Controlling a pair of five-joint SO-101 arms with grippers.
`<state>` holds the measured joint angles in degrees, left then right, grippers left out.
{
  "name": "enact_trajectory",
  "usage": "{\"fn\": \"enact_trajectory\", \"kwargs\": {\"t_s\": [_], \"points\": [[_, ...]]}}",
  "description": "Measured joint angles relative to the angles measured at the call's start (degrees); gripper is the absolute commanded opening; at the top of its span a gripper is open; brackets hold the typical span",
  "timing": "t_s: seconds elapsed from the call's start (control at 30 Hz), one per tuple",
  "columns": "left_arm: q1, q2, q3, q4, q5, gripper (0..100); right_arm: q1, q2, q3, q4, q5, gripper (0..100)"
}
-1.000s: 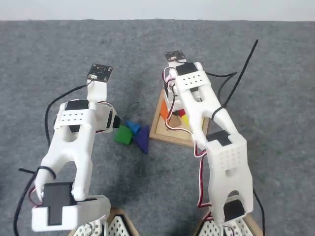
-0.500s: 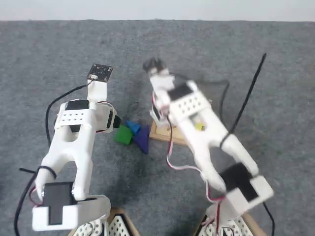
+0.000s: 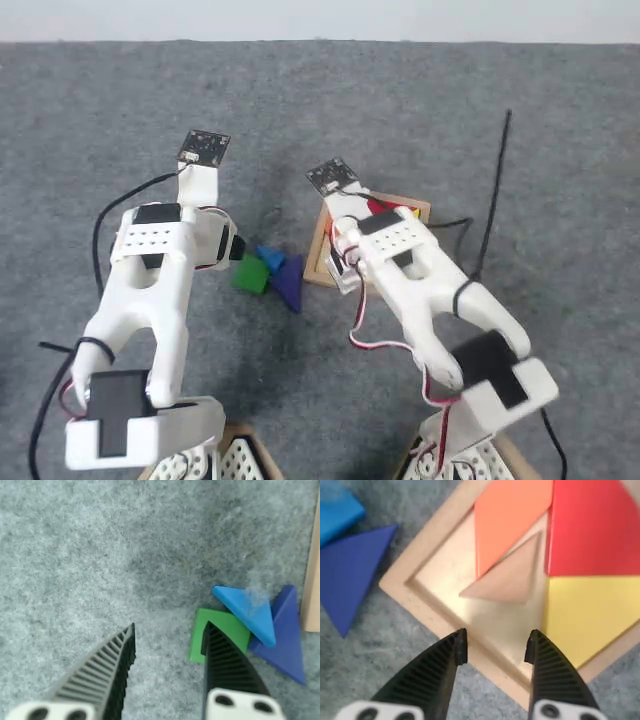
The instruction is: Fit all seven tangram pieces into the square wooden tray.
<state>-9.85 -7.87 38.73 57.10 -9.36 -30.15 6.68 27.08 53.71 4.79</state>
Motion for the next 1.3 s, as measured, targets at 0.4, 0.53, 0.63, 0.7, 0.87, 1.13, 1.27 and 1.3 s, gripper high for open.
{"fn": "enact_trajectory", "kwargs": {"t_s": [0.4, 0.53, 0.63, 0.7, 0.87, 1.13, 1.27, 1.3], "points": [[0.0, 0.0, 0.0, 0.0, -0.1, 21, 1.6, 8.0, -9.2, 0.0, 0.0, 18.6], [0.0, 0.0, 0.0, 0.0, -0.1, 21, 2.0, 8.4, -10.2, 0.0, -0.1, 18.6], [0.0, 0.0, 0.0, 0.0, -0.1, 21, 2.2, 8.4, -11.0, 0.0, -0.1, 18.6], [0.0, 0.0, 0.0, 0.0, -0.1, 21, 2.5, 8.4, -11.8, 0.0, -0.1, 18.6], [0.0, 0.0, 0.0, 0.0, -0.1, 21, 2.6, 8.5, -14.9, 3.1, -0.1, 18.7], [0.0, 0.0, 0.0, 0.0, -0.1, 21, 2.7, 4.3, -15.4, 5.6, -0.1, 18.7], [0.0, 0.0, 1.0, 0.0, -0.1, 21, 2.7, -0.4, -8.8, 5.2, 0.0, 18.7], [0.0, 0.0, 1.0, 0.0, -0.1, 21, 2.7, -1.1, -6.2, 4.0, 0.0, 18.7]]}}
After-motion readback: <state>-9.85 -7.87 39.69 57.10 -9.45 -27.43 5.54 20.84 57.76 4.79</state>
